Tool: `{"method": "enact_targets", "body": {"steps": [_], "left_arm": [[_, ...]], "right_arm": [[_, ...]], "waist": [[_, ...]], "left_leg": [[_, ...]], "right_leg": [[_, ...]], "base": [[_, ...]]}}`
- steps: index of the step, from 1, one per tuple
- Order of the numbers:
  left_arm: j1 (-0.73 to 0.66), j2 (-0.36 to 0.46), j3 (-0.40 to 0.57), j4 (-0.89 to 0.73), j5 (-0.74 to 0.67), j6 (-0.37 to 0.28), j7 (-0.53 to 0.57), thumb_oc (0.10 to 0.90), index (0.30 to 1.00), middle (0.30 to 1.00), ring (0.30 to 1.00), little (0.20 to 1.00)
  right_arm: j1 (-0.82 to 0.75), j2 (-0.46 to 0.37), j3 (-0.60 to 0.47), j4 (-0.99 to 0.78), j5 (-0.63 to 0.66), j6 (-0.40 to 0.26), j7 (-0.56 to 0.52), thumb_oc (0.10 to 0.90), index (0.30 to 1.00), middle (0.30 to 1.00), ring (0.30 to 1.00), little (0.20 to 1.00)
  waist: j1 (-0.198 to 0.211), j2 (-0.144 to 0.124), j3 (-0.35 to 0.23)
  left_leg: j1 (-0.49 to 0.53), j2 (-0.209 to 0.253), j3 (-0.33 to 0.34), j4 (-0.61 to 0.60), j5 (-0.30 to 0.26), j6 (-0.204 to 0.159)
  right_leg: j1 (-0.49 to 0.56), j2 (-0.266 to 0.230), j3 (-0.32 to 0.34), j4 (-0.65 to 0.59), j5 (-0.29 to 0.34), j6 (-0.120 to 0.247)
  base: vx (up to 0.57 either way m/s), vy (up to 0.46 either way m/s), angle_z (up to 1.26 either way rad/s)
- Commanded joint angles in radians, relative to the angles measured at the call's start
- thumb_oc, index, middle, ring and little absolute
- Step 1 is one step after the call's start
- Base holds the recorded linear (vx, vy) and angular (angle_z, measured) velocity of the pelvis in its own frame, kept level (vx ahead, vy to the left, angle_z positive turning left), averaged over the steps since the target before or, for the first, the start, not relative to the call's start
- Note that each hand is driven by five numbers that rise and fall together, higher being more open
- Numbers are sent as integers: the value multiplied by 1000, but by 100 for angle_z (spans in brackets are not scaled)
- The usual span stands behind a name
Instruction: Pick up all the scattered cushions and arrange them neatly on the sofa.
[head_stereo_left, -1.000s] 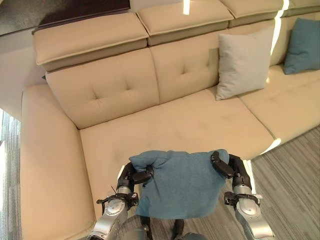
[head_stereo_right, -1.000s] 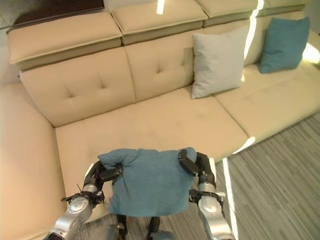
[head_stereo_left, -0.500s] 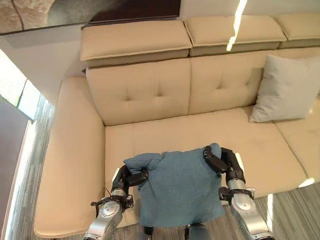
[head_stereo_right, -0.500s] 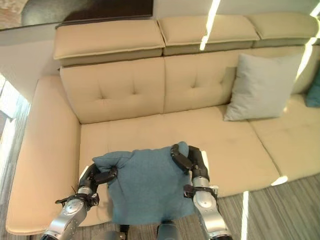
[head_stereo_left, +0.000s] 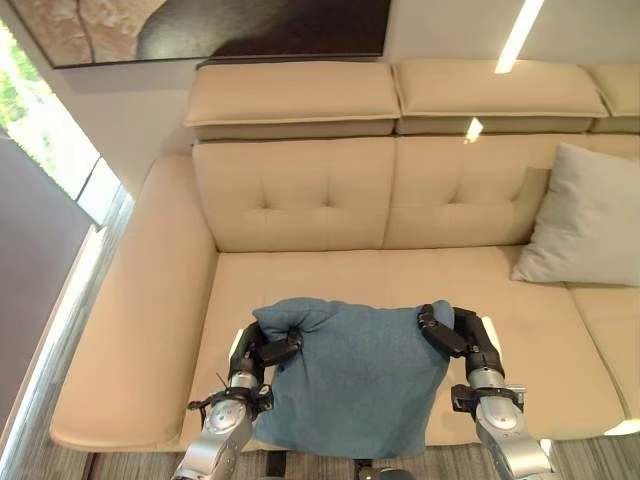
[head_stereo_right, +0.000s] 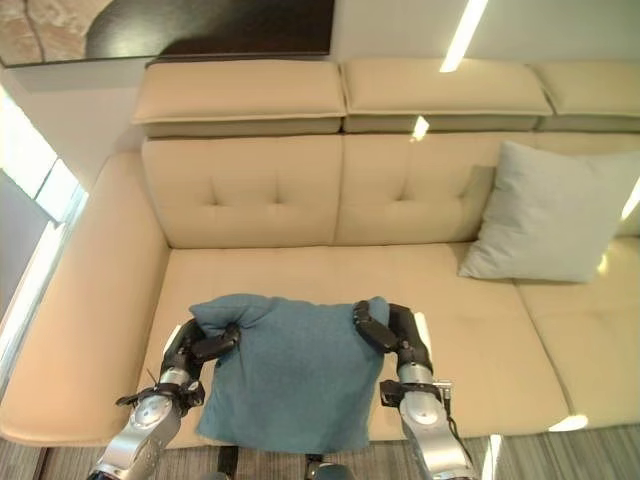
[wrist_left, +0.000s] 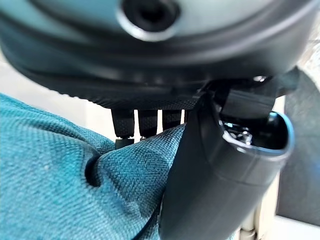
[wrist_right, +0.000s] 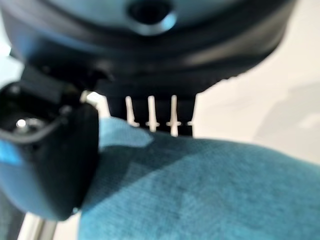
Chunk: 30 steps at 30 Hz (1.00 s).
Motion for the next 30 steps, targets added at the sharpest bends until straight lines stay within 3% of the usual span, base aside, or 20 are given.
{"method": "enact_targets", "body": {"steps": [1, 14, 24, 30], "left_arm": [[-225, -24, -6, -154, 42, -192, -15, 400, 300, 300, 300, 300], [-482, 0, -53, -190, 81, -220, 77, 400, 300, 300, 300, 300], [-949, 30, -144, 13, 165, -280, 247, 400, 300, 300, 300, 300], [-1086, 59, -170, 141, 139, -287, 264, 400, 300, 300, 300, 300]], "right_arm": [[-133, 4, 17, -187, 2, -148, -14, 400, 300, 300, 300, 300], [-394, 5, 116, -208, -10, -149, -60, 400, 300, 300, 300, 300], [-860, -67, 224, -27, -27, -181, -216, 400, 300, 300, 300, 300], [-999, -96, 266, 58, -11, -182, -245, 400, 300, 300, 300, 300]], "waist": [[-21, -64, -72], [-18, -46, -114], [-13, -40, -84], [-18, -35, -70]], "left_leg": [[13, -51, 176, 102, -119, 22], [66, -71, 185, -41, -98, 38], [-112, -72, 171, -41, -52, 31], [-168, -80, 163, -41, -29, 22]], "right_leg": [[69, -91, -19, 6, -136, 103], [50, -77, 10, 6, -144, 111], [-148, -77, 36, 6, -88, 123], [-201, -81, 35, 6, -68, 124]], "base": [[110, -3, 43], [106, 44, 7], [-79, 30, -2], [-33, 9, -1]]}}
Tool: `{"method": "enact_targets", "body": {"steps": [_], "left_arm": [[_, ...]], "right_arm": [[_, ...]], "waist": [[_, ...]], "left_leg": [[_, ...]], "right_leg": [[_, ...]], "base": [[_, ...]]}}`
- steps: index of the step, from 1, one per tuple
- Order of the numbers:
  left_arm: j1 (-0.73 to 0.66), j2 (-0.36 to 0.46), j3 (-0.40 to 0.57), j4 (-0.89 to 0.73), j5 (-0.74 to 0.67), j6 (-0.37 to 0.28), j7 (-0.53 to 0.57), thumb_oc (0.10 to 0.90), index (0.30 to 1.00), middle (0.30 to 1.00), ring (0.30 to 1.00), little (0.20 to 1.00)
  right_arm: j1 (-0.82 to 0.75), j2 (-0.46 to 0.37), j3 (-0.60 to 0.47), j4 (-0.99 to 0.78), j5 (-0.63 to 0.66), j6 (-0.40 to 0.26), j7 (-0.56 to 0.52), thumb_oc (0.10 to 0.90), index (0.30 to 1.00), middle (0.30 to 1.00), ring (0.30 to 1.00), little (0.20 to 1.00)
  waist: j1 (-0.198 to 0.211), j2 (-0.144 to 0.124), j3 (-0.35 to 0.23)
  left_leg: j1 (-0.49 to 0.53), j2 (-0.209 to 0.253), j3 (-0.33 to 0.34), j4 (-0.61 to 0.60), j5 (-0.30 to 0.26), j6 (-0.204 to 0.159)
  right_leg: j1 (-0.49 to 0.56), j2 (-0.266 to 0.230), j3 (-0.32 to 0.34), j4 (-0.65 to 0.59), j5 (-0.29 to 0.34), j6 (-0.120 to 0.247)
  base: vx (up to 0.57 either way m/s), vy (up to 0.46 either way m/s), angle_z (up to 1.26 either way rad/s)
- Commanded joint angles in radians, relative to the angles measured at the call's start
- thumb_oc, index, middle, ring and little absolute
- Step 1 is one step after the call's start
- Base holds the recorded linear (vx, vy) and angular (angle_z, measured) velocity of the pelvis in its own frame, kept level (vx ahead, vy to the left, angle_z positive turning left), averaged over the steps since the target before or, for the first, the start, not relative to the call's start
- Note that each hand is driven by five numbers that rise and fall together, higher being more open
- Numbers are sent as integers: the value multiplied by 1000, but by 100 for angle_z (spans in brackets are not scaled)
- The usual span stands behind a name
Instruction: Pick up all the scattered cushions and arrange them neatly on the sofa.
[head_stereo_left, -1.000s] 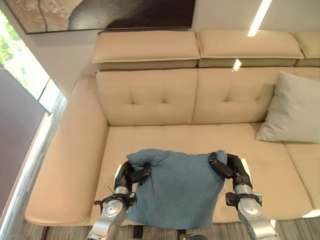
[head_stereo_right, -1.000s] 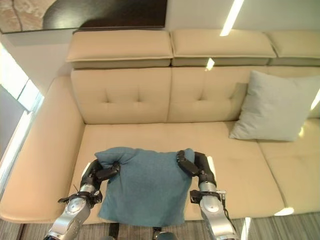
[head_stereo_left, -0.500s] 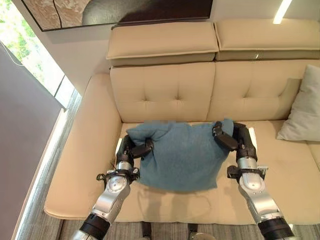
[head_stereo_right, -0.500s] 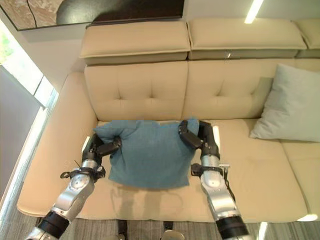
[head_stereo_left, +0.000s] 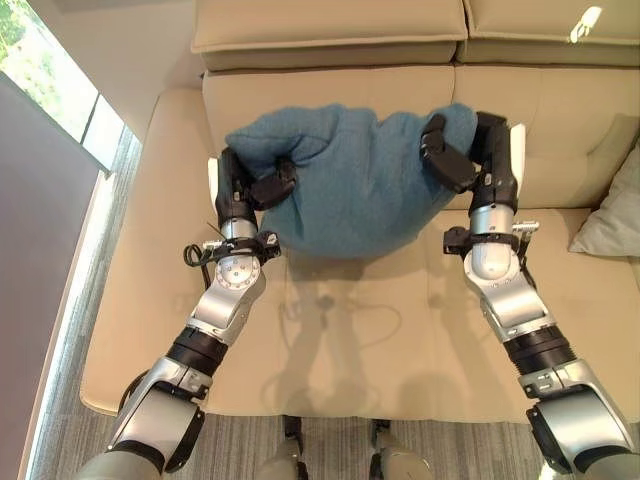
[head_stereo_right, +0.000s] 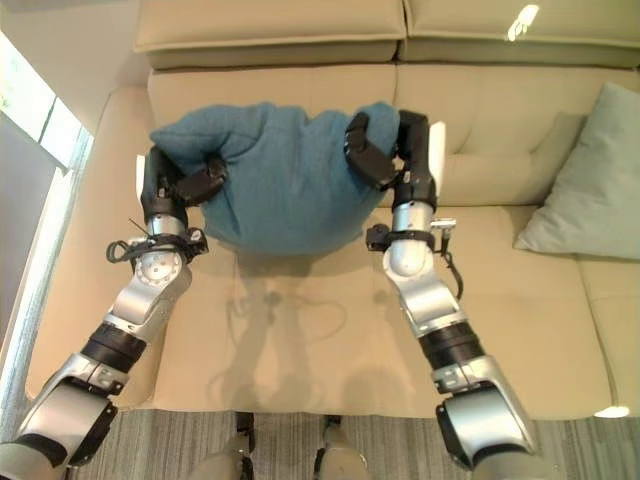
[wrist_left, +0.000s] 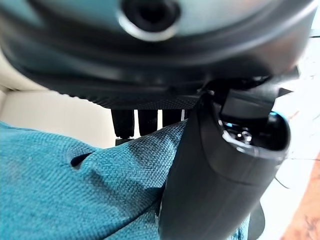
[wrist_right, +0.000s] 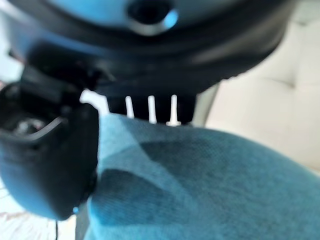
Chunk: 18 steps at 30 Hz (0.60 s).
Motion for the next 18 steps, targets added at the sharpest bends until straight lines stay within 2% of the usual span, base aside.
{"method": "enact_targets", "body": {"steps": [1, 5, 14, 15, 16, 17, 18], "left_arm": [[-333, -11, -157, -13, 71, -195, -54, 400, 300, 300, 300, 300], [-326, -1, -152, 14, 57, -192, -60, 400, 300, 300, 300, 300], [-246, -36, -151, 89, 40, -164, -84, 400, 300, 300, 300, 300], [-238, -33, -155, 113, 46, -155, -91, 587, 580, 580, 580, 580], [-239, -31, -157, 131, 51, -149, -93, 800, 900, 900, 900, 900], [-242, -21, -156, 160, 59, -137, -97, 800, 900, 900, 900, 900], [-245, -11, -156, 180, 63, -133, -98, 800, 900, 900, 900, 900]], "right_arm": [[-218, 62, 87, -47, -12, -177, 19, 400, 300, 300, 300, 300], [-217, 75, 99, -13, -5, -166, 24, 400, 300, 300, 300, 300], [-169, 101, 113, 36, -30, -150, 31, 400, 300, 300, 300, 300], [-164, 102, 115, 49, -37, -146, 28, 400, 300, 300, 300, 300], [-166, 99, 118, 61, -45, -142, 26, 469, 404, 404, 404, 404], [-172, 91, 119, 78, -61, -134, 16, 546, 519, 519, 519, 519], [-178, 82, 123, 91, -78, -126, 7, 755, 832, 832, 832, 832]], "waist": [[9, -61, -64], [8, -57, -58], [6, -56, -36], [6, -55, -30], [7, -55, -28], [6, -55, -28], [6, -56, -25]], "left_leg": [[9, -40, -6, 1, -77, -21], [-13, -42, -4, 1, -68, -22], [-49, -45, -4, 1, -53, -25], [-47, -44, -6, 1, -56, -26], [-50, -44, -6, 1, -55, -26], [-55, -45, -5, 1, -50, -27], [-56, -44, -5, 1, -49, -27]], "right_leg": [[-2, 1, 35, 5, -104, 94], [-25, -2, 37, 5, -94, 97], [-59, -6, 44, 5, -85, 94], [-57, -5, 43, 5, -86, 93], [-59, -4, 43, 5, -85, 93], [-65, -4, 42, 5, -82, 92], [-66, -5, 41, 5, -81, 93]], "base": [[-43, 25, -3], [-25, 17, -5], [-37, 4, -5], [-34, -9, 13], [-42, -10, 15], [-47, -9, 7], [-47, -18, -1]]}}
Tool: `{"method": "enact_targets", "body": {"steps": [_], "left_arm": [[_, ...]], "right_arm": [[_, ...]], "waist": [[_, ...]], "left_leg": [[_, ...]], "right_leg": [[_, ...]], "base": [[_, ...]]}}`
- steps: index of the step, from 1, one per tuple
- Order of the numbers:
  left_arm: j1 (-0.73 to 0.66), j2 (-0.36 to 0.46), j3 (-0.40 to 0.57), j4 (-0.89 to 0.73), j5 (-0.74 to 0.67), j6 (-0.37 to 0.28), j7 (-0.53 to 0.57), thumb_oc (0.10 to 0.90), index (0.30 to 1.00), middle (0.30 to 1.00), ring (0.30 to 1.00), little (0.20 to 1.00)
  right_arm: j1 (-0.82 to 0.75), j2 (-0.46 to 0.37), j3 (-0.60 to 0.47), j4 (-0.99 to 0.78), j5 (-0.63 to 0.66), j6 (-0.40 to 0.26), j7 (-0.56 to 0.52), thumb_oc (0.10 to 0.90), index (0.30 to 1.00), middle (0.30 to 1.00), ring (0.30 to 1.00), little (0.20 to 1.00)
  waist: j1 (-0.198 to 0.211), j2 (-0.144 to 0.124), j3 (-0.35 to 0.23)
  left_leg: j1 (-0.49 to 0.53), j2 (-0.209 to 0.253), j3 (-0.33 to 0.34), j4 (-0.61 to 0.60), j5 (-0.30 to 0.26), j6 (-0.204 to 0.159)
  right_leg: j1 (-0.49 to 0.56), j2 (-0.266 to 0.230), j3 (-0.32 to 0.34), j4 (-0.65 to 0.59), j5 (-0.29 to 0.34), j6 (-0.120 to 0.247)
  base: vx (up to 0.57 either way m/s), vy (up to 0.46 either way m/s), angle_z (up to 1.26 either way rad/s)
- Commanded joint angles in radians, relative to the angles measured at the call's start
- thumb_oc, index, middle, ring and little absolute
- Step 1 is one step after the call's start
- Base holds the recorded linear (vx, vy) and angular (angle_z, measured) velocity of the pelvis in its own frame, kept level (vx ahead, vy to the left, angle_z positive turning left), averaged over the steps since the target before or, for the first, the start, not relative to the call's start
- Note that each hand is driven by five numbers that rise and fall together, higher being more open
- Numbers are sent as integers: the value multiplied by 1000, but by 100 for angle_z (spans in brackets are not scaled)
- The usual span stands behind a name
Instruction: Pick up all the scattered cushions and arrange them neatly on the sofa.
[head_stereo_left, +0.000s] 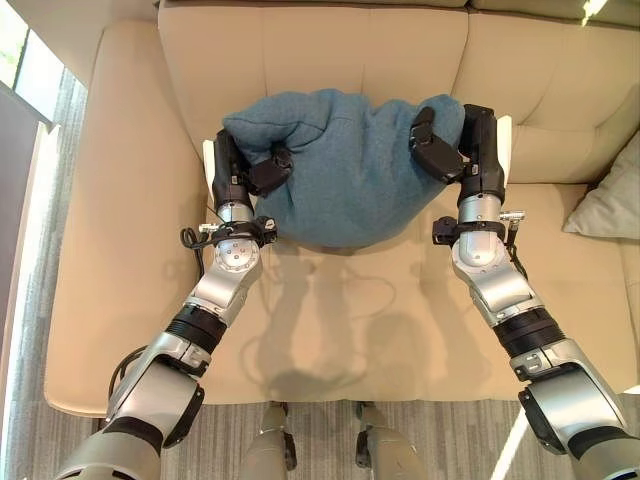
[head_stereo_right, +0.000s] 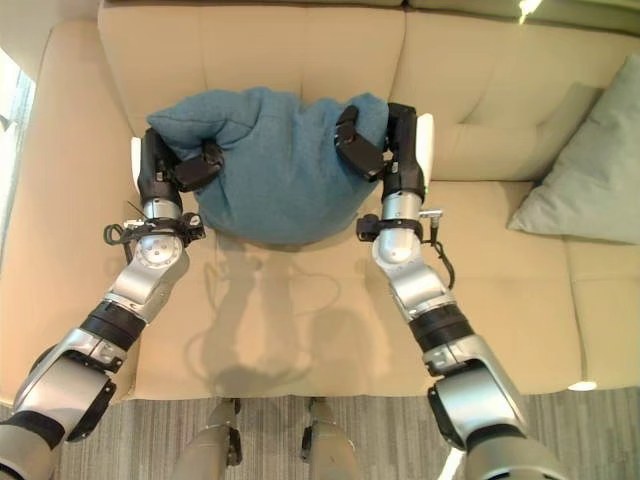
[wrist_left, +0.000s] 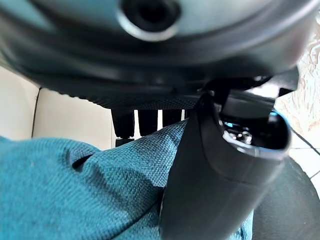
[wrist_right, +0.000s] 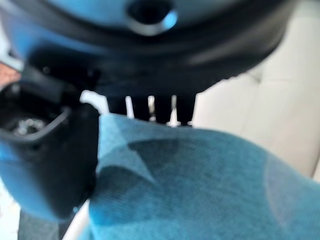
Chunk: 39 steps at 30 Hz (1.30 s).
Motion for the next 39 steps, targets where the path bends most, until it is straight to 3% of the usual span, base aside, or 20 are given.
{"method": "enact_targets", "body": {"steps": [1, 8, 18, 25, 33, 37, 39], "left_arm": [[-196, -38, -72, 34, 79, -95, -79, 800, 900, 900, 900, 900], [-169, 118, 22, 122, 62, -74, -98, 800, 900, 900, 900, 900], [-56, 279, 167, 216, -47, -59, -148, 800, 900, 900, 900, 900], [18, 278, 195, 195, -24, -56, -165, 800, 900, 900, 900, 900], [20, 187, 130, 121, -65, -86, -187, 800, 900, 900, 900, 900], [110, 148, 105, -29, -73, -103, -214, 800, 900, 900, 900, 900], [234, 129, 99, -167, -107, -114, -259, 800, 900, 900, 900, 900]], "right_arm": [[-151, 31, 76, -24, -111, -97, 1, 800, 900, 900, 900, 900], [-224, -156, 65, 152, -194, 2, -32, 800, 900, 900, 900, 900], [-211, -318, 30, 396, -155, 89, 5, 800, 900, 900, 900, 900], [-144, -332, -4, 367, -176, 96, 23, 800, 900, 900, 900, 900], [-309, -263, 103, 437, -191, 116, 25, 800, 900, 900, 900, 900], [-400, -245, 150, 436, -199, 130, 27, 800, 900, 900, 900, 900], [-463, -250, 181, 434, -214, 140, 30, 800, 900, 900, 900, 900]], "waist": [[24, 17, -66], [42, 18, -58], [55, 14, -89], [59, 11, -103], [72, 5, -105], [89, -1, -102], [106, -8, -98]], "left_leg": [[52, 2, 2, 2, -143, -49], [66, 1, 0, 2, -147, -51], [85, 0, -4, 2, -150, -52], [92, -1, -3, 2, -151, -53], [53, -4, -13, 2, -138, -53], [45, -2, -19, 2, -133, -53], [50, 2, -22, 2, -134, -55]], "right_leg": [[-16, 41, 11, 5, -94, 76], [-1, 40, 6, 5, -100, 77], [21, 40, 0, 5, -106, 82], [32, 37, -4, 5, -111, 83], [-8, 38, -1, 5, -96, 83], [-17, 42, -3, 5, -95, 81], [-10, 45, -3, 5, -102, 79]], "base": [[-37, -20, -1], [-20, -13, -3], [9, -9, 1], [7, -3, 5], [-19, -11, 6], [18, -11, 0], [39, -15, 4]]}}
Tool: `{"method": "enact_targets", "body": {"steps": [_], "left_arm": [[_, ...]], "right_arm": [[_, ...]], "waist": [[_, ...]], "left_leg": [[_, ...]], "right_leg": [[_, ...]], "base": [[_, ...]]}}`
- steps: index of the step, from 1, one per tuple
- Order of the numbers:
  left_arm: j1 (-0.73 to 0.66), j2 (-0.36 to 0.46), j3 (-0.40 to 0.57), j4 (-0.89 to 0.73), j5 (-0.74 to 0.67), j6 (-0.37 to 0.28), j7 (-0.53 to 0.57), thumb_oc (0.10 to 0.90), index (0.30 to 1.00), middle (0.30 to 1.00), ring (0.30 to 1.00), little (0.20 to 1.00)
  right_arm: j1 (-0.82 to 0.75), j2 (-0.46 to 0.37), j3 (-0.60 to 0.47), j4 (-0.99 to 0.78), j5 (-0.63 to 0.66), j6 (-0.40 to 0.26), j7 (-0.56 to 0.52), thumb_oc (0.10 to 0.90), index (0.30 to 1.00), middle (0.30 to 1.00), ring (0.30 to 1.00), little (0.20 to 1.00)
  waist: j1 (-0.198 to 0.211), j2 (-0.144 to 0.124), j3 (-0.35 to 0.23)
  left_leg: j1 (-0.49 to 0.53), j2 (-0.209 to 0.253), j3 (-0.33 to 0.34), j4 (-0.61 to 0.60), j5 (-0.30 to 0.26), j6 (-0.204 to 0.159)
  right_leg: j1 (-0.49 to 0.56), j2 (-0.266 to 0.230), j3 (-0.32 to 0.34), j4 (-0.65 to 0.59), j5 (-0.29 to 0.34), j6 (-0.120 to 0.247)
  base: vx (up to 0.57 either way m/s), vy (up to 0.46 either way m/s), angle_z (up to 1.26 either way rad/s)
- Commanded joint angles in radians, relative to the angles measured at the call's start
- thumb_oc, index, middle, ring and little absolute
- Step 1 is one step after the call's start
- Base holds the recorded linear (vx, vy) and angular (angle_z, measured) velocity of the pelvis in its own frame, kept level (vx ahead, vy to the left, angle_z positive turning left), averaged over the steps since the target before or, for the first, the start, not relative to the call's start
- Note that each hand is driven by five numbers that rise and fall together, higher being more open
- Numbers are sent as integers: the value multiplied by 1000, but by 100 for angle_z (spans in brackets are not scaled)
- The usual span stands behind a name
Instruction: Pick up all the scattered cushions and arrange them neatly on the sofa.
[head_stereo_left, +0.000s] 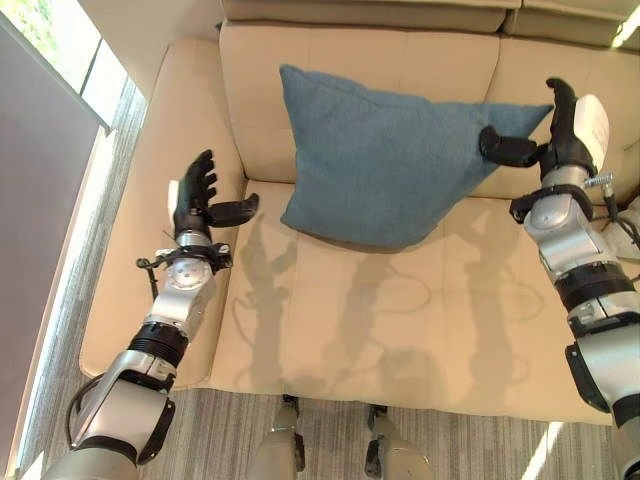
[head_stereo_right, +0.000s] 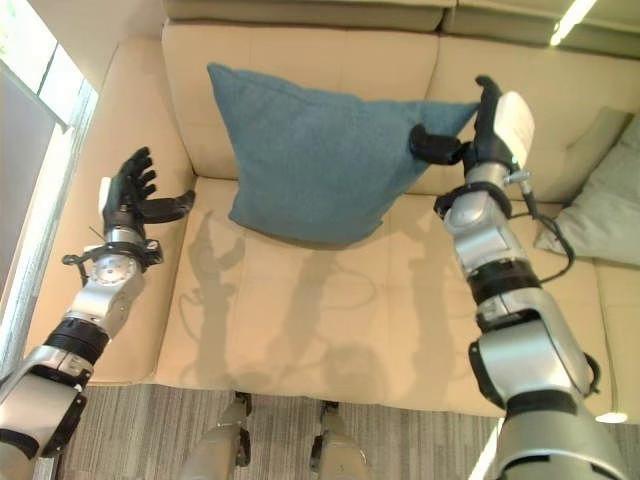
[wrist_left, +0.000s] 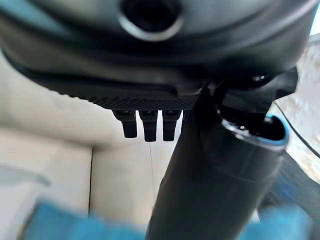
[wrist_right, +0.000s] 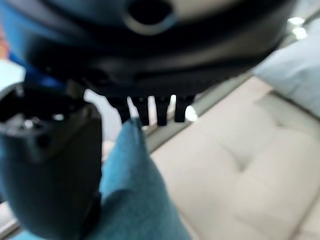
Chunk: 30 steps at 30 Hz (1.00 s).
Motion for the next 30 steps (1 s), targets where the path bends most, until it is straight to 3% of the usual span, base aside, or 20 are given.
{"method": "enact_targets", "body": {"steps": [1, 2, 6, 8, 11, 13, 19, 21, 22, 25, 26, 27, 30], "left_arm": [[-25, 35, 5, -30, -17, -121, -39, 800, 900, 900, 900, 900], [81, 36, 9, -111, -58, -120, -84, 800, 900, 900, 900, 900], [241, 65, 7, -207, -107, -95, -179, 800, 900, 900, 900, 900], [370, 97, 19, -247, -137, -76, -257, 800, 900, 900, 900, 900], [423, 109, 31, -247, -141, -67, -282, 800, 900, 900, 900, 900], [532, 145, 68, -266, -148, -61, -319, 800, 900, 900, 900, 900], [704, 146, 191, -242, -148, -42, -325, 800, 900, 900, 900, 900], [747, 114, 240, -225, -139, -32, -317, 800, 900, 900, 900, 900], [774, 74, 279, -209, -125, -22, -312, 800, 900, 900, 900, 900], [803, 27, 316, -180, -85, -5, -310, 800, 900, 900, 900, 900], [802, 33, 310, -180, -84, -5, -309, 800, 900, 900, 900, 900], [817, -2, 325, -148, -67, 12, -321, 800, 900, 900, 900, 900], [823, -43, 334, -88, -36, 36, -323, 800, 900, 900, 900, 900]], "right_arm": [[-140, -35, 51, 13, -56, -31, -41, 800, 900, 900, 900, 900], [-193, -43, 71, 48, -65, -21, -47, 800, 900, 900, 900, 900], [-257, -63, 93, 93, -79, -21, -58, 800, 900, 900, 900, 900], [-259, -104, 85, 114, -92, -26, -79, 800, 900, 900, 900, 900], [-253, -127, 83, 109, -102, -29, -83, 800, 900, 900, 900, 900], [-213, -172, 54, 77, -102, -43, -97, 800, 900, 900, 900, 900], [38, -293, -87, -116, -100, -79, -102, 800, 900, 900, 900, 900], [210, -318, -189, -212, -119, -86, -92, 800, 900, 900, 900, 900], [388, -322, -298, -295, -149, -92, -80, 800, 900, 900, 900, 900], [691, -255, -492, -404, -199, -100, -57, 800, 900, 900, 900, 900], [713, -252, -511, -415, -202, -99, -55, 800, 900, 900, 900, 900], [844, -202, -569, -404, -218, -99, -27, 800, 900, 900, 900, 900], [974, -98, -617, -413, -199, -112, 19, 800, 900, 900, 900, 900]], "waist": [[29, -49, -92], [44, -50, -91], [58, -53, -98], [70, -49, -102], [71, -49, -108], [79, -46, -111], [84, -51, -110], [80, -53, -109], [70, -50, -109], [61, -51, -114], [67, -54, -115], [58, -53, -116], [50, -56, -128]], "left_leg": [[59, -20, 17, 2, -119, -36], [69, -17, 17, 2, -123, -37], [75, -16, 16, 2, -121, -37], [91, -13, 14, 2, -128, -37], [93, -15, 11, 2, -125, -36], [106, -12, 9, 2, -129, -34], [145, -9, 0, 2, -137, -31], [163, -9, -5, 2, -142, -29], [177, -9, -6, 2, -146, -27], [202, -10, -7, 2, -157, -23], [204, -10, -8, 2, -158, -23], [221, -10, -6, 2, -164, -21], [240, -9, -3, 2, -172, -17]], "right_leg": [[-21, 12, 22, 6, -92, 69], [-10, 14, 22, 6, -99, 66], [1, 14, 16, 6, -102, 66], [23, 14, 10, 6, -112, 68], [26, 12, 6, 6, -111, 68], [44, 11, -1, 6, -116, 69], [91, 9, -17, 6, -128, 72], [110, 10, -20, 6, -132, 73], [124, 10, -21, 6, -136, 73], [148, 9, -24, 6, -142, 75], [150, 9, -25, 6, -143, 75], [166, 9, -27, 6, -147, 76], [187, 10, -27, 6, -152, 73]], "base": [[60, -6, 4], [53, -3, 1], [52, 8, -2], [77, 18, 11], [43, 11, 15], [63, 13, 18], [36, -10, 15], [28, -19, 1], [39, -19, -1], [19, -12, 2], [-1, -18, -4], [-4, -18, -9], [-3, -9, -2]]}}
